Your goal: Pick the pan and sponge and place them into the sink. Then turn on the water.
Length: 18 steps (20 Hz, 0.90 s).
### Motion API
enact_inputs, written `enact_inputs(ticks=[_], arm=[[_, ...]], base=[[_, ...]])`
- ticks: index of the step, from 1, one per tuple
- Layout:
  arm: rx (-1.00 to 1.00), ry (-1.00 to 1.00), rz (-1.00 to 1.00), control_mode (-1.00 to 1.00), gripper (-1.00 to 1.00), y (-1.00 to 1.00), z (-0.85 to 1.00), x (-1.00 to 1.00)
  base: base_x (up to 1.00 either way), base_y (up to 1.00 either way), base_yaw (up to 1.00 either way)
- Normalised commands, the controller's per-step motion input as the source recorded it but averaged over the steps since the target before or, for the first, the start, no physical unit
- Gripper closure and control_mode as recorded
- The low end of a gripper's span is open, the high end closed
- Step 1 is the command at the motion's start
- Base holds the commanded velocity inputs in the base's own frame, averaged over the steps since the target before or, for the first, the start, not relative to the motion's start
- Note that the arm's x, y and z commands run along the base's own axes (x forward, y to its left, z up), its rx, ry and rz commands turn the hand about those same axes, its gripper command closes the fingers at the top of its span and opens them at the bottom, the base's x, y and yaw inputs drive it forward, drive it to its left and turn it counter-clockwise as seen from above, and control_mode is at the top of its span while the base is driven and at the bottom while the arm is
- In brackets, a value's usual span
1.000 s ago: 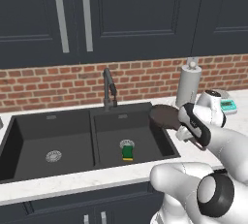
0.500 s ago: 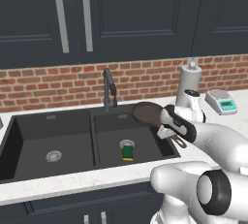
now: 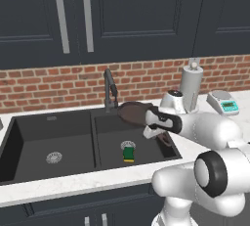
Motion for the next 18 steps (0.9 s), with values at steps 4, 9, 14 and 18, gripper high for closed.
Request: enact_inputs(ticks=[4, 9, 14, 18], arm=[[0.00, 0.05, 0.09, -1.00, 1.00, 0.23, -0.17, 0.10], [0.00, 0.03, 0.08, -1.00, 1.00, 0.20, -0.33, 0.01], [0.00, 0.00, 0.04, -1.00, 1.00, 0.07, -0.46, 0.03], [0.00, 0.00, 0.00, -1.00, 1.00, 0.00, -0.41, 0.06]], base=[[0.00, 0.00, 0.00], [0.00, 0.00, 0.00], [0.00, 0.00, 0.00], [0.00, 0.00, 0.00]])
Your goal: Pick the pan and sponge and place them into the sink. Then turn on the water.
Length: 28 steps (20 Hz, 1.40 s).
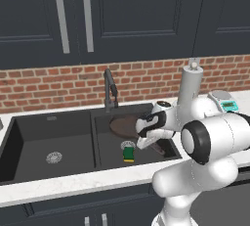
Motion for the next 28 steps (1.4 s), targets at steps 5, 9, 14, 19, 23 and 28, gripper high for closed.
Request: enact_inputs(ticks=[5, 9, 14, 19, 23, 28], arm=[[0.00, 0.00, 0.00, -1.00, 1.00, 0.16, -0.32, 0.10], [0.00, 0.00, 0.00, -1.00, 1.00, 0.20, -0.29, 0.10], [0.00, 0.00, 0.00, -1.00, 1.00, 0.12, -0.30, 0.01], [0.00, 0.02, 0.00, -1.00, 1.00, 0.07, -0.13, 0.05], [0.00, 0.02, 0.00, -1.00, 1.00, 0.01, -0.09, 0.09], [0.00, 0.00, 0.00, -1.00, 1.00, 0.00, -0.06, 0.12]], base=[[0.00, 0.00, 0.00], [0.00, 0.00, 0.00], [0.00, 0.00, 0.00], [0.00, 0.00, 0.00], [0.00, 0.00, 0.00], [0.00, 0.00, 0.00]])
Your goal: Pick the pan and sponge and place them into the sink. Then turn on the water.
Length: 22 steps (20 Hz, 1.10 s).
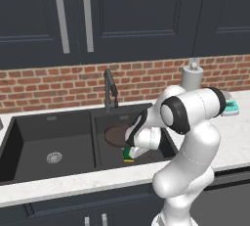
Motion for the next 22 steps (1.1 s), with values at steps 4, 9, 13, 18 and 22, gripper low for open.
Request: enact_inputs(ticks=[4, 9, 13, 18, 22], arm=[[0.00, 0.00, 0.00, -1.00, 1.00, 0.00, -0.09, 0.19], [0.00, 0.01, 0.00, -1.00, 1.00, 0.00, -0.14, 0.21], [0.00, 0.00, 0.00, -1.00, 1.00, 0.02, -0.24, 0.14], [0.00, 0.00, 0.00, -1.00, 1.00, 0.04, -0.22, 0.12], [0.00, 0.01, 0.00, -1.00, 1.00, 0.02, -0.01, 0.01]], base=[[0.00, 0.00, 0.00], [0.00, 0.00, 0.00], [0.00, 0.00, 0.00], [0.00, 0.00, 0.00], [0.00, 0.00, 0.00]])
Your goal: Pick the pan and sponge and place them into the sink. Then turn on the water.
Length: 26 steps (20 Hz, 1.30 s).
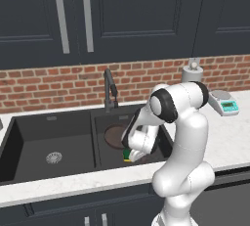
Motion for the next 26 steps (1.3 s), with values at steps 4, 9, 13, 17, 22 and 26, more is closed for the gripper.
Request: enact_inputs(ticks=[4, 9, 13, 17, 22, 26], arm=[[0.00, 0.00, 0.00, -1.00, 1.00, 0.00, 0.00, 0.00], [0.00, 0.00, 0.00, -1.00, 1.00, 0.00, 0.00, 0.00], [0.00, 0.00, 0.00, -1.00, 1.00, 0.00, 0.00, 0.00], [0.00, 0.00, 0.00, -1.00, 1.00, 0.00, 0.00, 0.00], [0.00, 0.00, 0.00, -1.00, -1.00, 0.00, 0.00, 0.00], [0.00, 0.00, 0.00, -1.00, -1.00, 0.00, 0.00, 0.00]], base=[[0.00, 0.00, 0.00], [0.00, 0.00, 0.00], [0.00, 0.00, 0.00], [0.00, 0.00, 0.00], [0.00, 0.00, 0.00], [0.00, 0.00, 0.00]])
